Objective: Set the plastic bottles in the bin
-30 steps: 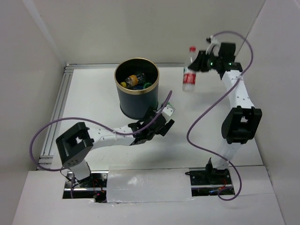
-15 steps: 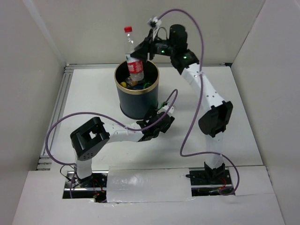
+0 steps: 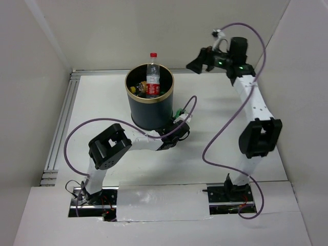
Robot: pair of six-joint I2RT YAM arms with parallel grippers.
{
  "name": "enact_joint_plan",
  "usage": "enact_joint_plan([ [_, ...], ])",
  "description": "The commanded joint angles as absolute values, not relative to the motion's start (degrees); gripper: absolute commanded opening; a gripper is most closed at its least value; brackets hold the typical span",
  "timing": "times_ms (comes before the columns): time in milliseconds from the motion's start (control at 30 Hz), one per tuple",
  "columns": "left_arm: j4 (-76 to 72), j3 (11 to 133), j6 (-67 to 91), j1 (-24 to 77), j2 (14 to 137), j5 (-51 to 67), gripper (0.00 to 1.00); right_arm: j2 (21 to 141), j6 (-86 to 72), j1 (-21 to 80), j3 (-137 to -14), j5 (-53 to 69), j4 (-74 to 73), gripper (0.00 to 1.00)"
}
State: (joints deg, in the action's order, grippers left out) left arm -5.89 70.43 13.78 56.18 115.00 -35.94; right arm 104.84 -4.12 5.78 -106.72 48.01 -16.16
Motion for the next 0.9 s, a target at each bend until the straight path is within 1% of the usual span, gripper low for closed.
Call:
enact_joint_plan([
  [0,-7.38,72.51,14.94,56.43,114.71,-32.09,0.29,92.94,1.04,1.17,-97.24,51.77,-17.66,1.00],
  [33,-7.38,72.51,14.42,57.12,113.04,-30.95,0.21,90.99,2.62,0.01,-94.34,51.77,-18.45,1.00],
  [67,-7.90,72.51,13.89,57.13,111.81,-30.07,0.14,89.23,6.38,-1.13,-88.83,51.25,-19.15,0.93],
  [100,-7.91,71.64,13.89,57.74,110.23,-29.45,0.00,87.47,8.24,-3.14,-86.16,50.63,-19.94,0.87],
  [133,-7.91,71.11,13.89,58.44,108.47,-28.23,0.00,84.06,9.83,-4.38,-83.52,50.63,-20.47,0.77],
  [167,-7.91,71.10,13.89,58.45,104.37,-27.17,0.00,82.63,13.67,-5.53,-81.06,49.84,-21.78,0.42],
  [200,-8.69,71.10,13.89,59.06,101.98,-26.38,0.00,81.40,15.28,-7.28,-76.60,49.22,-22.93,0.26],
  [233,-9.48,70.58,13.10,59.06,99.43,-24.02,0.00,78.95,16.16,-8.43,-74.38,49.22,-24.07,0.16],
  [267,-10.10,70.58,12.40,59.06,94.36,-23.30,0.00,77.88,18.35,-10.44,-70.27,49.22,-24.69,0.10],
  [300,-10.63,71.36,12.39,59.06,92.04,-23.29,0.00,76.91,19.15,-11.42,-68.22,49.22,-25.22,0.13],
  [333,-10.63,72.15,12.39,59.06,90.02,-22.59,0.00,74.90,19.16,-12.30,-66.29,49.22,-25.22,0.22],
  [400,-10.63,74.69,10.99,58.37,85.28,-24.25,0.00,73.13,20.74,-14.49,-61.20,49.83,-25.22,0.53],
  [433,-10.63,75.23,10.29,57.84,84.12,-26.17,0.00,71.65,20.74,-15.20,-59.78,49.83,-25.22,0.58],
  [500,-11.16,76.63,9.23,55.39,82.45,-29.17,0.00,70.49,21.53,-16.34,-56.53,50.36,-25.22,0.72],
  [533,-10.29,76.64,9.23,54.07,81.66,-29.96,0.00,69.97,22.23,-16.35,-55.82,50.36,-25.22,0.84],
  [600,-8.62,76.64,9.23,49.86,81.65,-32.60,0.00,69.26,22.76,-16.87,-54.59,50.88,-25.22,0.95],
  [667,-6.34,76.64,8.71,45.73,81.04,-32.00,0.00,68.73,23.47,-16.87,-54.58,50.89,-25.75,1.00],
  [800,-5.10,74.88,8.09,41.76,81.04,-30.68,0.00,68.20,24.08,-16.87,-54.58,50.89,-26.28,1.00],
  [833,-4.40,74.10,8.09,39.92,81.04,-30.15,0.07,68.20,24.08,-17.40,-54.58,50.89,-26.28,1.00],
  [867,-4.39,74.09,8.70,39.12,81.04,-28.93,0.17,68.20,24.60,-17.40,-54.58,51.50,-26.28,1.00],
])
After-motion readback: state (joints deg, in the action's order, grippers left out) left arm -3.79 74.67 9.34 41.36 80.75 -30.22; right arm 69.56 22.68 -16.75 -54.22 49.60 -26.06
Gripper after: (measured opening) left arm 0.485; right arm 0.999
